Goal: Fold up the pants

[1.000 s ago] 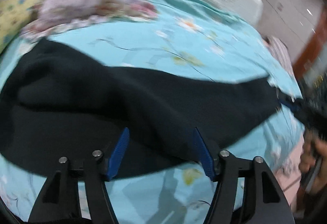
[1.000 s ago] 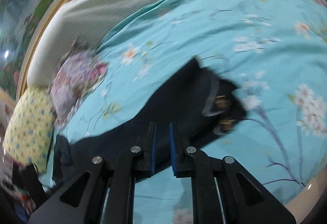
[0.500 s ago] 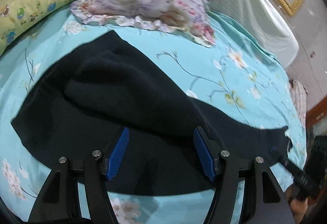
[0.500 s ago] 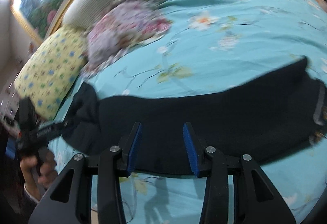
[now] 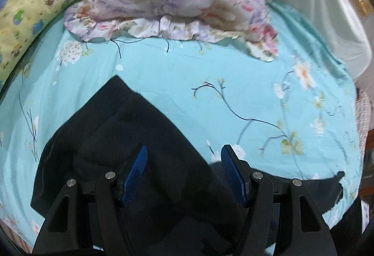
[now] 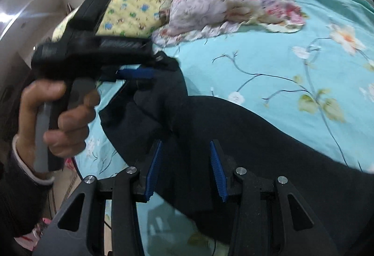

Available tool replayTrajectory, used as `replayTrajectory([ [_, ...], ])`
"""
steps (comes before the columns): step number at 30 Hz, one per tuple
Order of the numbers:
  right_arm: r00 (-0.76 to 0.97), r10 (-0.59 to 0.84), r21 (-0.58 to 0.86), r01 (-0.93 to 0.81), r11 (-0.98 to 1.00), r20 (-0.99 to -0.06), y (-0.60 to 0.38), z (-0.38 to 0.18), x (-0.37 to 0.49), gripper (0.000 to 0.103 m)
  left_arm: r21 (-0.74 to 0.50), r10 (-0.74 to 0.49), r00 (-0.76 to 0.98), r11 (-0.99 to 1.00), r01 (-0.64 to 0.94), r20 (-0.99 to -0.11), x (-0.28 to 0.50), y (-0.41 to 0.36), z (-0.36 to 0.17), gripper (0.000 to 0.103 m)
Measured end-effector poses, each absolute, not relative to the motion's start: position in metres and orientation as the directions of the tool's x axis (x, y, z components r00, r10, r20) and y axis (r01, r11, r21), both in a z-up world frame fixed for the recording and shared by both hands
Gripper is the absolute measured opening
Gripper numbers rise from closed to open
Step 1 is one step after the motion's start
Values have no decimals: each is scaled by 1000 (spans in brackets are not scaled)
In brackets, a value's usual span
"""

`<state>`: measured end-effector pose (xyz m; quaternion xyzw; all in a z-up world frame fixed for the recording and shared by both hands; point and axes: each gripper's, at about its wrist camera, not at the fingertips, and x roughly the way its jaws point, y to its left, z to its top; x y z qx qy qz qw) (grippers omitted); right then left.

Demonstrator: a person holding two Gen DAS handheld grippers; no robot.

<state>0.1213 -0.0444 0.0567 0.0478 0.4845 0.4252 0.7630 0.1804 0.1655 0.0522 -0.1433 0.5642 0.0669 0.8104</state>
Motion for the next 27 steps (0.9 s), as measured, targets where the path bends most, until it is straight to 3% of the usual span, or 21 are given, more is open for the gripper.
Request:
replayTrajectory([
  [6,119,666,456,-641,618,-736,-17,41,133,43,-62,7,238,958,-280,-971,208,168,24,64],
  [9,127,662,432,-663,611,-739,-10,43,133,44,-38,26,218,958,-283,-976,208,170,12,46],
  [11,135,662,417,-680,603,-737,-6,45,132,43,-32,31,217,959,-281,-976,204,173,5,28],
  [14,146,642,374,-708,599,-752,2,45,129,38,-66,13,262,955,-288,-965,191,179,3,13],
  [17,168,618,325,-730,602,-768,7,42,128,31,-123,-21,319,944,-305,-948,176,187,10,8],
  [25,180,627,316,-740,594,-758,17,42,134,30,-244,-82,439,914,-325,-895,139,198,37,4],
  [27,179,628,312,-746,589,-758,20,43,133,21,-272,-100,462,906,-324,-881,135,200,41,4],
])
